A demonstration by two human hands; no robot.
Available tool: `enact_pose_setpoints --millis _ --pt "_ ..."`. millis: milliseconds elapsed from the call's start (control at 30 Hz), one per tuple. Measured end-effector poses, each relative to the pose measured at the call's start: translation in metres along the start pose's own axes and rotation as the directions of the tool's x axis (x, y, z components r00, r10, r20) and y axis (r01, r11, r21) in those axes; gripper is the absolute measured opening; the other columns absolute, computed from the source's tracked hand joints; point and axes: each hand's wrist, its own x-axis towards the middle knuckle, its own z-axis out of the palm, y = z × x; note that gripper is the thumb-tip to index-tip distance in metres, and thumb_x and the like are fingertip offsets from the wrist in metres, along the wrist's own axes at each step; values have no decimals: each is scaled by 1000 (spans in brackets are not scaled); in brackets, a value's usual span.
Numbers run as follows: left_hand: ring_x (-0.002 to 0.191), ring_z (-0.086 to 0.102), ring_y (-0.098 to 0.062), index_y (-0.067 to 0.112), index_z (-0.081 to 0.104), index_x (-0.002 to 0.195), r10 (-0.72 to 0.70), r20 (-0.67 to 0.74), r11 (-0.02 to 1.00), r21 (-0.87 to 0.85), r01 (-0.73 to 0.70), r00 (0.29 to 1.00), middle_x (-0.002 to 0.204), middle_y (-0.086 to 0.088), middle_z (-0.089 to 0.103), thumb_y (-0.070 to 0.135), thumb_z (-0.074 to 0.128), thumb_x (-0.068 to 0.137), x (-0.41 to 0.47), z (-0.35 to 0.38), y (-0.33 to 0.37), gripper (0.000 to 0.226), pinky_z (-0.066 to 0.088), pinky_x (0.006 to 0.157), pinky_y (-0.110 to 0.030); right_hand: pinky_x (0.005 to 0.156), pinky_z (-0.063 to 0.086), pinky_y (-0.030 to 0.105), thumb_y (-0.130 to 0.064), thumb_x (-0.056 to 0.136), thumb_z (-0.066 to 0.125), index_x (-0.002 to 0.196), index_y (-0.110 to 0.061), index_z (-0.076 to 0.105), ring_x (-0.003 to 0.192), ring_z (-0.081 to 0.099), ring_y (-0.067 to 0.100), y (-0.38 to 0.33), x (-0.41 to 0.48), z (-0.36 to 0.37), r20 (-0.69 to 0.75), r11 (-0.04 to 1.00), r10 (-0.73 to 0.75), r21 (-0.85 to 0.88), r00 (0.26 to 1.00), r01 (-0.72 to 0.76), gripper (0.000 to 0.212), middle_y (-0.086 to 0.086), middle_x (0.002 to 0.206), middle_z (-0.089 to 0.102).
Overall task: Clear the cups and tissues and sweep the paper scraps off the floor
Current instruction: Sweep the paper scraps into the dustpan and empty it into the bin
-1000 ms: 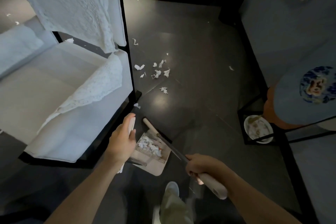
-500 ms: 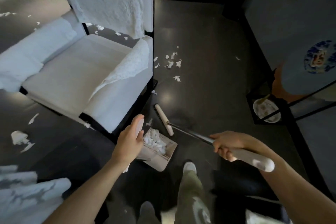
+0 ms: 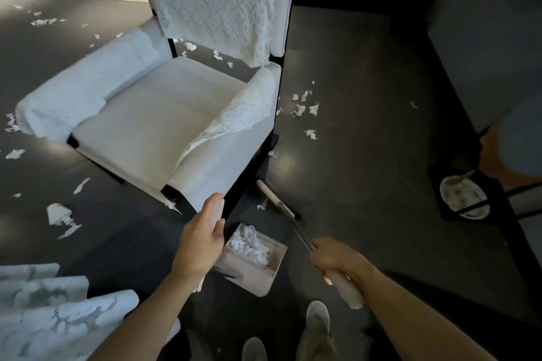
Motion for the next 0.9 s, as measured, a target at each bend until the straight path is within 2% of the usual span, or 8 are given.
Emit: enact_pose_setpoints --millis 67,167,267,367,600,667,800,900 --pt "115 55 -24 26 41 133 2 6 1000 -8 -2 1000 126 -5 58 7 50 94 12 3 3 45 39 86 -24 53 42 23 -9 81 54 120 -5 59 72 60 19 -1 -1 8 60 998 -20 62 998 16 39 6 90 61" --pt "112 56 -26 24 41 133 11 28 1000 -13 -11 1000 124 -8 59 6 50 94 19 7 7 44 39 85 -25 46 38 22 -8 81 53 134 1 47 53 46 10 10 -17 12 160 931 -32 363 987 -29 54 -1 70 50" --pt "117 53 -28 21 41 133 15 37 1000 -21 -14 999 127 -8 58 4 50 93 25 4 6 44 36 89 -26 36 38 16 -5 84 52 137 4 42 39 46 3 17 -32 -9 218 913 -33 405 975 -59 54 -4 57 51" --pt "119 53 -26 23 42 133 12 48 999 -48 -10 999 129 -6 57 5 50 94 25 2 8 43 37 88 -24 38 40 17 -1 81 54 137 0 46 38 47 6 23 -50 -32 316 890 -23 438 948 -124 56 -3 48 53" --pt "99 60 -28 26 42 130 31 12 999 -35 -30 999 113 -8 63 5 51 93 54 11 38 44 42 80 -30 34 35 17 9 80 52 114 -18 52 33 41 9 36 -45 -90 237 795 16 586 971 -156 43 3 43 44" --pt "88 61 -28 27 42 130 34 0 999 -10 -34 999 107 -6 63 6 50 93 73 18 48 43 44 76 -33 33 35 17 10 81 51 115 -19 50 33 40 9 34 -30 -118 203 791 34 593 978 -151 45 2 42 44" --pt "80 58 -17 31 41 129 8 -26 1000 1 -8 1000 101 8 58 10 50 94 117 37 68 42 40 71 -29 34 36 18 9 82 50 135 -5 45 33 41 8 23 12 -170 122 833 34 544 992 -95 55 3 47 44" --pt "65 57 -10 32 40 129 -32 -36 999 31 33 999 88 4 65 13 49 95 153 53 82 40 43 61 -31 38 39 19 1 82 52 125 2 55 40 47 10 12 55 -206 -5 876 29 481 1000 -23 43 4 60 50"
